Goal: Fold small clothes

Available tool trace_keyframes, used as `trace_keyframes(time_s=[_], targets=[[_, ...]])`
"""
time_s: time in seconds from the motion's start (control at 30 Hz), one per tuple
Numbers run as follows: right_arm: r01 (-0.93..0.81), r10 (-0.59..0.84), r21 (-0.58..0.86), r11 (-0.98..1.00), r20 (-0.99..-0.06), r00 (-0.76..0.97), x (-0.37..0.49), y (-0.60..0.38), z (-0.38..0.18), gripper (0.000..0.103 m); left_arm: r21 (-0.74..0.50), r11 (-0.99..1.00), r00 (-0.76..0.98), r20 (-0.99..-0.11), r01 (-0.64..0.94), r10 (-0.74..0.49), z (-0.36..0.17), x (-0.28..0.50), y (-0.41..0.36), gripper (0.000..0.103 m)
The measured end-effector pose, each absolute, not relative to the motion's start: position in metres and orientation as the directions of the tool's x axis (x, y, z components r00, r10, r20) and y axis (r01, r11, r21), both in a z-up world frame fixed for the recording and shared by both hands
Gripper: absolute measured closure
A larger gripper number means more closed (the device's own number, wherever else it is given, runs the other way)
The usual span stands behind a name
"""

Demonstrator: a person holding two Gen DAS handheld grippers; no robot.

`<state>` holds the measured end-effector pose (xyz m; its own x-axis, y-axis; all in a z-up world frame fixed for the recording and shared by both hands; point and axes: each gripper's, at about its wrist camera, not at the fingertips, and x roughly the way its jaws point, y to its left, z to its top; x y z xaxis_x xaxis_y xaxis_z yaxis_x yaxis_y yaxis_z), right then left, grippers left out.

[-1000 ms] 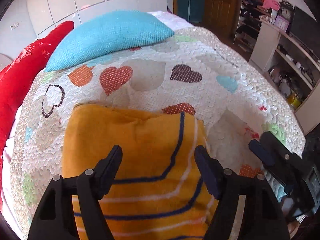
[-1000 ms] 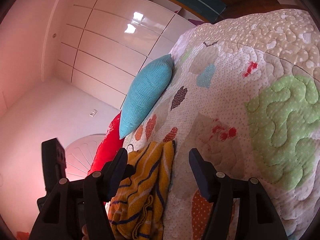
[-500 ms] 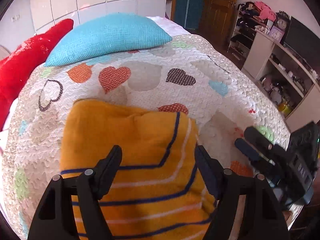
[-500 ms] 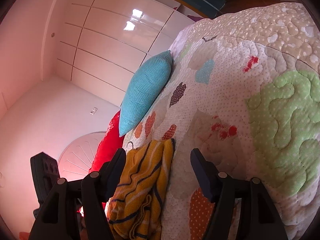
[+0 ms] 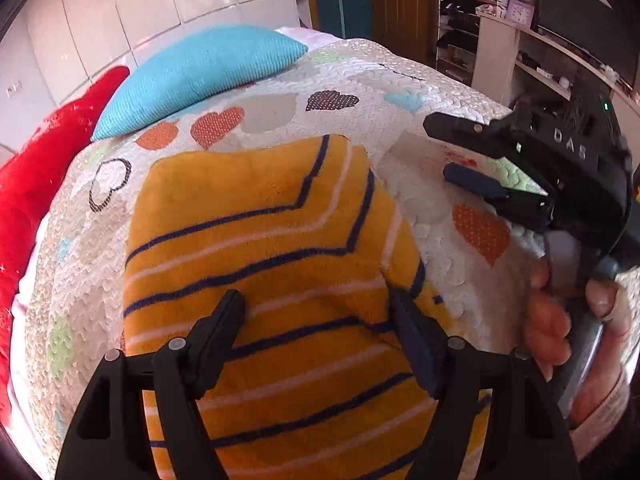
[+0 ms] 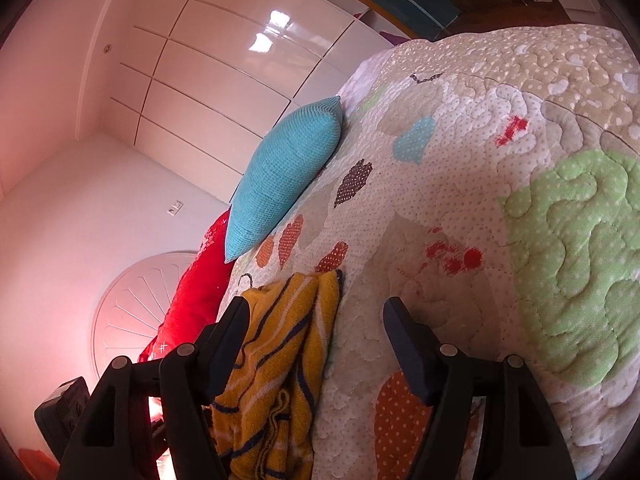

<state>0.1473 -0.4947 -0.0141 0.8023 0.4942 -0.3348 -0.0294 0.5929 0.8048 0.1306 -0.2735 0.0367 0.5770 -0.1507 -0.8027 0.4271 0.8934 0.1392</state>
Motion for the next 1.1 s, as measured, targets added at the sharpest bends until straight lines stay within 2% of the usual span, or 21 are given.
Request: trace_keyframes(time_s=[0.07,0.17,0.23,0.3,0.37,0.43,0.47,0.5,0.53,0.6,0.67,0.7,0.73,0.8,0.9,1.0,1.1], targets=[[-0.065,0.500,0.783,0.618,-0.328,0.801,0.141,-0.487,-0.005,0.029,0.132,0.894,0.584,-0.796,0.428,-0.161,0.045,0.122,-0.269,0.029],[-0.207,0.546,0.721,0.661,-0.274,0.792,0.121,-0.464,0.023,0.028,0.020,0.914,0.589,-0.770,0.405,-0.244,0.064,0.102,-0.243,0.029],[-0.287,0.582,0.685,0.670,-0.245,0.775,0.107,-0.450,0.041,0.028,0.011,0.931,0.625,-0.744,0.364,-0.236,0.070,0.087,-0.221,0.029],[-0.356,0.684,0.743,0.567,-0.183,0.706,0.102,-0.440,0.045,0.028,0.017,0.949,0.647,-0.735,0.316,-0.202,0.069,0.079,-0.198,0.029],[-0.375,0.749,0.786,0.491,-0.162,0.642,0.101,-0.428,0.041,0.028,-0.002,0.961,0.620,-0.764,0.277,-0.180,0.058,0.081,-0.176,0.029],[-0.345,0.794,0.816,0.463,-0.209,0.570,0.108,-0.414,0.025,0.028,-0.029,0.970,0.566,-0.807,0.242,-0.165,0.041,0.086,-0.160,0.029],[-0.282,0.776,0.814,0.507,-0.289,0.560,0.113,-0.409,0.013,0.029,-0.038,0.969,0.525,-0.835,0.244,-0.165,0.031,0.088,-0.156,0.029],[-0.219,0.735,0.792,0.570,-0.372,0.567,0.114,-0.406,0.003,0.040,-0.053,0.968,0.491,-0.854,0.245,-0.171,0.022,0.090,-0.153,0.028],[-0.207,0.713,0.772,0.600,-0.400,0.576,0.111,-0.405,-0.002,0.052,-0.084,0.969,0.480,-0.856,0.232,-0.189,0.020,0.088,-0.147,0.028],[-0.202,0.685,0.750,0.630,-0.413,0.600,0.098,-0.409,-0.001,0.052,-0.142,0.966,0.478,-0.848,0.214,-0.231,0.026,0.079,-0.137,0.029],[-0.165,0.647,0.733,0.660,-0.441,0.622,0.083,-0.413,0.001,0.051,-0.157,0.960,0.499,-0.828,0.232,-0.256,0.034,0.068,-0.129,0.028],[-0.136,0.615,0.711,0.689,-0.475,0.630,0.075,-0.413,0.001,0.041,-0.149,0.960,0.514,-0.820,0.235,-0.253,0.037,0.064,-0.126,0.025],[-0.101,0.564,0.673,0.733,-0.517,0.644,0.068,-0.414,0.002,0.035,-0.139,0.963,0.524,-0.816,0.232,-0.244,0.038,0.061,-0.122,0.024],[-0.083,0.509,0.623,0.778,-0.547,0.664,0.058,-0.413,0.005,0.035,-0.150,0.966,0.529,-0.814,0.208,-0.241,0.039,0.060,-0.112,0.024],[-0.087,0.519,0.635,0.767,-0.535,0.666,0.059,-0.414,0.015,0.034,-0.248,0.953,0.507,-0.808,0.172,-0.302,0.038,0.073,-0.096,0.024],[-0.100,0.533,0.644,0.758,-0.525,0.664,0.078,-0.406,0.028,0.024,-0.341,0.928,0.503,-0.782,0.147,-0.367,0.039,0.093,-0.086,0.023],[-0.061,0.488,0.597,0.800,-0.588,0.645,0.105,-0.399,0.025,0.024,-0.414,0.901,0.479,-0.770,0.127,-0.421,0.033,0.116,-0.080,0.018]])
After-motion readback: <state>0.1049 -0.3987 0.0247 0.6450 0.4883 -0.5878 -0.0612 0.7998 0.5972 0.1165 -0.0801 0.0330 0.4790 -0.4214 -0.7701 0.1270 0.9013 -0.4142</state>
